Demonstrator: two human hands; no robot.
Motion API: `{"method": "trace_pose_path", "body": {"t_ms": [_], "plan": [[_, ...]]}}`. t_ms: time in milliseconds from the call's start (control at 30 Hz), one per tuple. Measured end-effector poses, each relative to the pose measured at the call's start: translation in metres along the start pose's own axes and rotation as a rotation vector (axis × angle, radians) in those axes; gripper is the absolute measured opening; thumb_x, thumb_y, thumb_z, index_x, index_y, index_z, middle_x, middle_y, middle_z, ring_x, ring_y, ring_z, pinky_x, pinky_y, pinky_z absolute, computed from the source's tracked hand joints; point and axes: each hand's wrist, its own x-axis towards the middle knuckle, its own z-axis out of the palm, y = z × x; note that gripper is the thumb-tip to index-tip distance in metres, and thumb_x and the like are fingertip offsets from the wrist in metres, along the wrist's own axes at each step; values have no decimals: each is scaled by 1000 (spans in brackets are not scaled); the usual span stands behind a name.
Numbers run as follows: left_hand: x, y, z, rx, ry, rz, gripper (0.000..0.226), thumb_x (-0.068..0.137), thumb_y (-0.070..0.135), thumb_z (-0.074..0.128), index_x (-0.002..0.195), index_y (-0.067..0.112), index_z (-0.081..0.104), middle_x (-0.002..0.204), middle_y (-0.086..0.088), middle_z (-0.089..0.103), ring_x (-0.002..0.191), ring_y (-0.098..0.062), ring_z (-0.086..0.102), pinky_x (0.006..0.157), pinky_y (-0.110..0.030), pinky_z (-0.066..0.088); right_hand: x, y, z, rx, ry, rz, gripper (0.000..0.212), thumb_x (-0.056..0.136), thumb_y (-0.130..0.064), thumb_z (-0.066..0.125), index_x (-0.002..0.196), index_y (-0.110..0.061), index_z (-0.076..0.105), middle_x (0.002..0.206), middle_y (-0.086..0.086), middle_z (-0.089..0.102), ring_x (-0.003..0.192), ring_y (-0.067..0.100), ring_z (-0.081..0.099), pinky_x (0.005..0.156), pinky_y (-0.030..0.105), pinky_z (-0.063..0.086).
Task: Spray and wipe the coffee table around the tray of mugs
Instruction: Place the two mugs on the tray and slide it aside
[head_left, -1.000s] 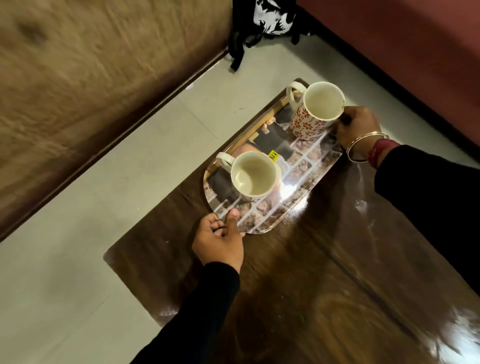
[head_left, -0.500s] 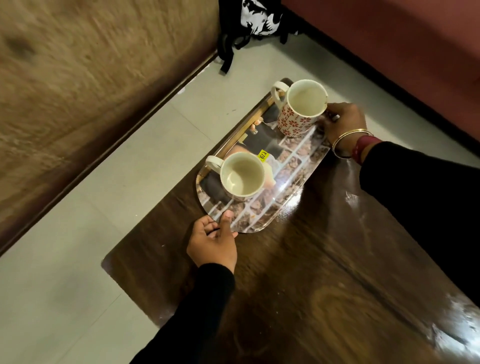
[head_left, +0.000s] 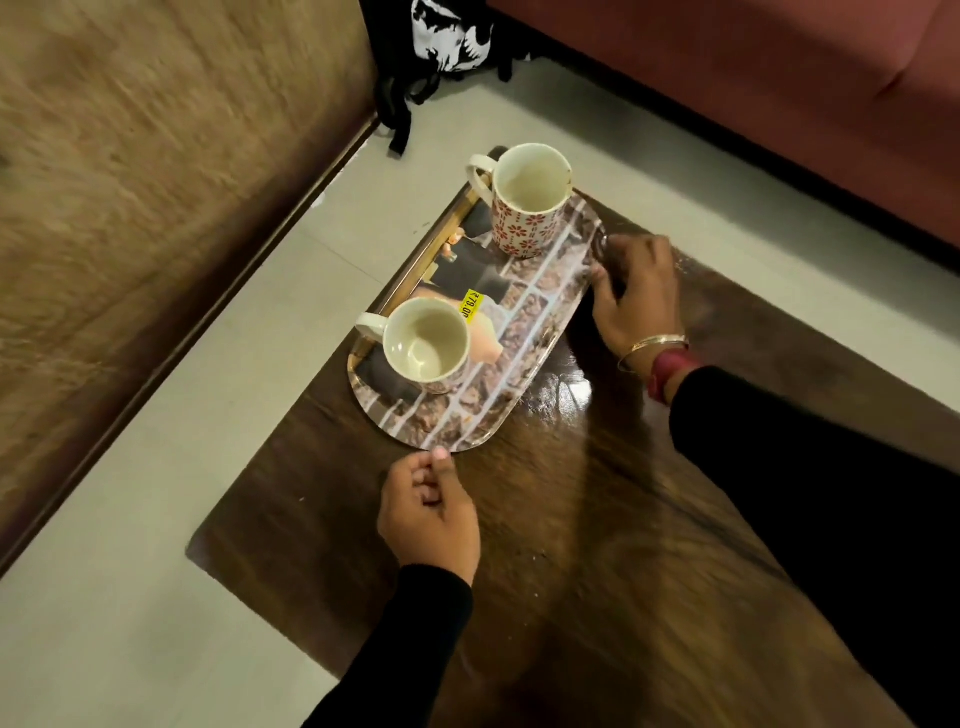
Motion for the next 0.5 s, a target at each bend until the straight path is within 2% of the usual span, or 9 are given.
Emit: {"method": "trace_pose_path", "body": {"t_ms": [133, 200, 267, 367, 433, 500], "plan": [[-17, 5, 0, 169, -258, 401, 30, 93, 39, 71, 109, 13, 70, 103, 2, 61, 83, -11, 63, 68, -37, 58, -54, 7, 0, -109, -32, -28, 51, 96, -36, 66, 135, -5, 57, 134, 20, 50, 121, 35, 51, 102, 49, 49], [-16, 4, 2, 306, -371, 600, 47, 90, 40, 75, 125, 10, 67, 124, -5, 60, 112, -20, 62, 89, -35, 56, -79, 7, -3, -157, -40, 12, 64, 96, -48, 64, 144, -7, 52, 145, 22, 47, 132, 39, 48, 107, 52, 44], [-14, 5, 5, 412, -471, 766, 68, 86, 45, 76, 138, 6, 60, 142, -13, 54, 132, -26, 52, 105, -35, 46, -103, 11, -9, -245, -75, 35, 78, 94, -61, 59, 153, -12, 44, 157, 18, 40, 143, 37, 41, 112, 55, 36], [-19, 7, 6, 487, -514, 960, 77, 84, 52, 76, 140, 2, 58, 146, -17, 54, 133, -31, 54, 106, -41, 48, -136, 22, -23, -320, -129, 62, 91, 92, -72, 53, 161, -17, 30, 169, 10, 26, 153, 34, 30, 116, 61, 27], [-25, 8, 6, 488, -516, 1020, 77, 84, 53, 77, 137, 0, 60, 143, -18, 56, 128, -33, 58, 102, -44, 50, -159, 30, -35, -310, -152, 119, 96, 91, -76, 51, 164, -19, 25, 172, 7, 18, 157, 33, 22, 118, 65, 22], [-33, 11, 5, 542, -562, 1042, 82, 84, 57, 74, 140, 0, 56, 147, -18, 53, 132, -33, 54, 105, -45, 48, -181, 39, -48, -301, -167, 182, 99, 89, -79, 49, 164, -20, 23, 173, 7, 15, 158, 33, 19, 119, 67, 21]]}}
